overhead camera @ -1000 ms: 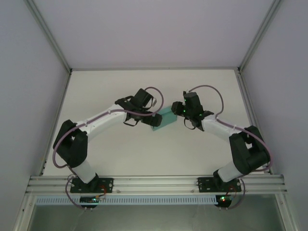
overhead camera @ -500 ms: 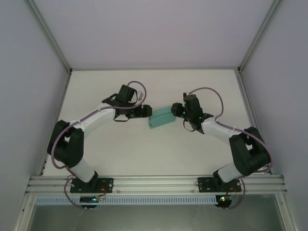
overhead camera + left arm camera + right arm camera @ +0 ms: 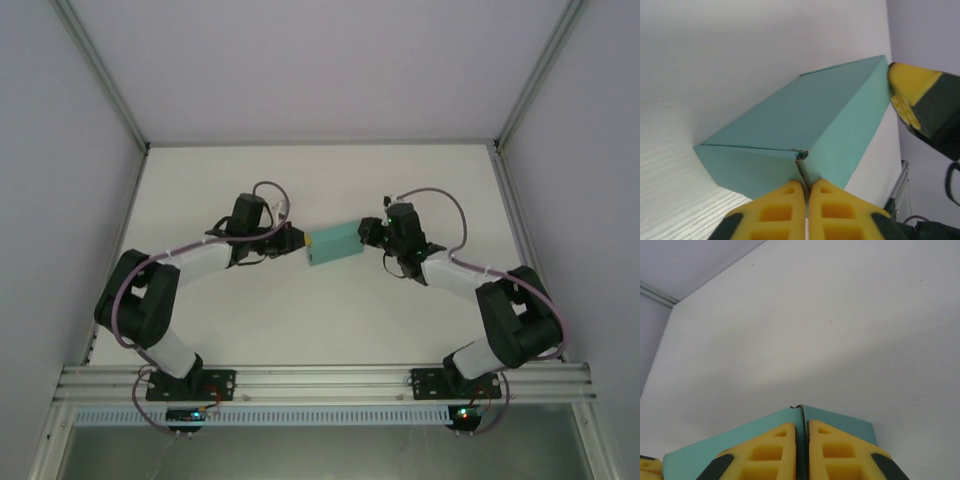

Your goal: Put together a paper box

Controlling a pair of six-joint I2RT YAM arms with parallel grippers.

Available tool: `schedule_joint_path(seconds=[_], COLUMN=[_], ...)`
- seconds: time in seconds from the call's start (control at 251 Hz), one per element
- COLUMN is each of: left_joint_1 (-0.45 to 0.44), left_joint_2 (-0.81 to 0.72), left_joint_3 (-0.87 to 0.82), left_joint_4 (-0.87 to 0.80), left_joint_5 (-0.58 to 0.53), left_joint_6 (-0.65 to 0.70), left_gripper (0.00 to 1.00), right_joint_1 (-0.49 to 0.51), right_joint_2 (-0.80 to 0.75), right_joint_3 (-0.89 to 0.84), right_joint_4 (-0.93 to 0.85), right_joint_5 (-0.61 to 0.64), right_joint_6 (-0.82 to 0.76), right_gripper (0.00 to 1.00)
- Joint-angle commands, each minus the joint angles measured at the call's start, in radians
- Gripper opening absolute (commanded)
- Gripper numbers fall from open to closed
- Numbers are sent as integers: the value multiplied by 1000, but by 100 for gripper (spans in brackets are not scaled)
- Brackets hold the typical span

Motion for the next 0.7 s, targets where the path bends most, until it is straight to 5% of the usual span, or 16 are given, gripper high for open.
schedule_joint_path(seconds=[0.0, 0.335, 0.407, 0.694], left_joint_1=[5, 13, 10, 0], left_joint_2=[85, 78, 65, 30], left_joint_3=[-77, 15, 71, 286], left_joint_4=[-84, -205, -254, -367], left_joint_5=[-83, -117, -124, -215], left_joint_6=[-18, 57, 97, 209], left_gripper=[0, 0, 36, 83], right_joint_1=[7, -6, -10, -24], right_joint_2=[90, 32, 10, -7], right_joint_3=[-134, -106, -35, 333], right_joint_4=[-216, -233, -323, -631], right_joint_5=[-161, -204, -219, -193], right_joint_6=[-61, -116, -157, -339], right_gripper=[6, 0, 1, 46])
